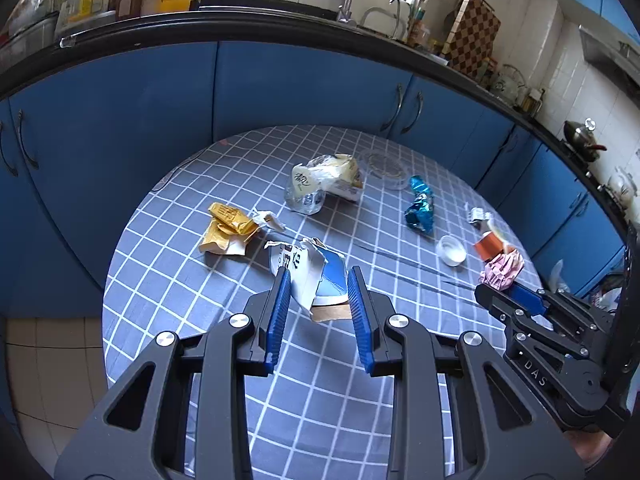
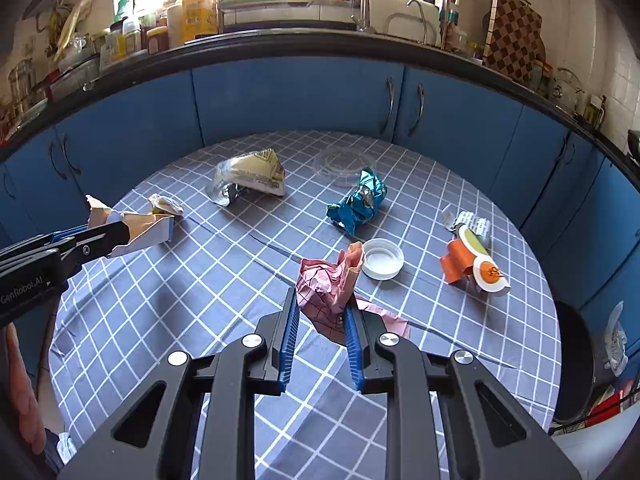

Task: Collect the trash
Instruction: 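Grasp the crumpled blue-and-white carton with the left gripper while the right gripper grasps the pink wrapper, then carry both items over the black bin while the right gripper opens to drop the pink wrapper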

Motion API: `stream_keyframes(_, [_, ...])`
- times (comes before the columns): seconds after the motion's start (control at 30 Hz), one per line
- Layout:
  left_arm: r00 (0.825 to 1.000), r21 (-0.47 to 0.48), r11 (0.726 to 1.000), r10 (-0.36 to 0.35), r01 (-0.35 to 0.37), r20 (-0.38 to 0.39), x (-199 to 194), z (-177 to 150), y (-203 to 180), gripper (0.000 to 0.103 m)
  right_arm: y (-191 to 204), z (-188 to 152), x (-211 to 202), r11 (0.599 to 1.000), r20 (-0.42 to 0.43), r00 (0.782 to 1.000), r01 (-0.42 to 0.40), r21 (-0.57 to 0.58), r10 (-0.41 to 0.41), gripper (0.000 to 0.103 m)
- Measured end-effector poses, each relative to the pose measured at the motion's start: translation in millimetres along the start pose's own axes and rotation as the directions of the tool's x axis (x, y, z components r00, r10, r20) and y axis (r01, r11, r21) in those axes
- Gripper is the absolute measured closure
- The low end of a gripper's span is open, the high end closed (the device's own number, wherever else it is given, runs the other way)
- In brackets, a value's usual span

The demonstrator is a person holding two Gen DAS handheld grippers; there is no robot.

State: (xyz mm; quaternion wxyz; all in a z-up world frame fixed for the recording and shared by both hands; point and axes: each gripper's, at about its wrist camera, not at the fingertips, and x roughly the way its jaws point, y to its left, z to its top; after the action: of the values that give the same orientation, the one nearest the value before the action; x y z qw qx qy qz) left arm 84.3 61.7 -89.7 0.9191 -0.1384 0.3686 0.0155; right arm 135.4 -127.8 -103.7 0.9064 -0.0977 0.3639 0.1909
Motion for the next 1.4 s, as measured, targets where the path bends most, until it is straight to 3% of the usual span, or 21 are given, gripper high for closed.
stream_keyframes(0.5, [0.999,0.042,0.998,-0.042,0.041,0.023,-13,2,-30,0.072,-21,-6,-28,0.999,0.039,0.999,0.016,0.041,-0.018,0.081])
stream_keyframes(0.93, [0.996,0.149,0.985,-0.087,0.084,0.014,-2,2,-100,0.072,-79,-23,-43,0.989,0.058,0.997,0.039,0.145,-0.048,0.081])
stream_keyframes(1.4, [0.985,0.269,0.949,-0.169,0.166,-0.011,18,6,-183,0.072,-144,-36,-54,0.966,0.083,0.993,0.065,0.25,-0.089,0.081])
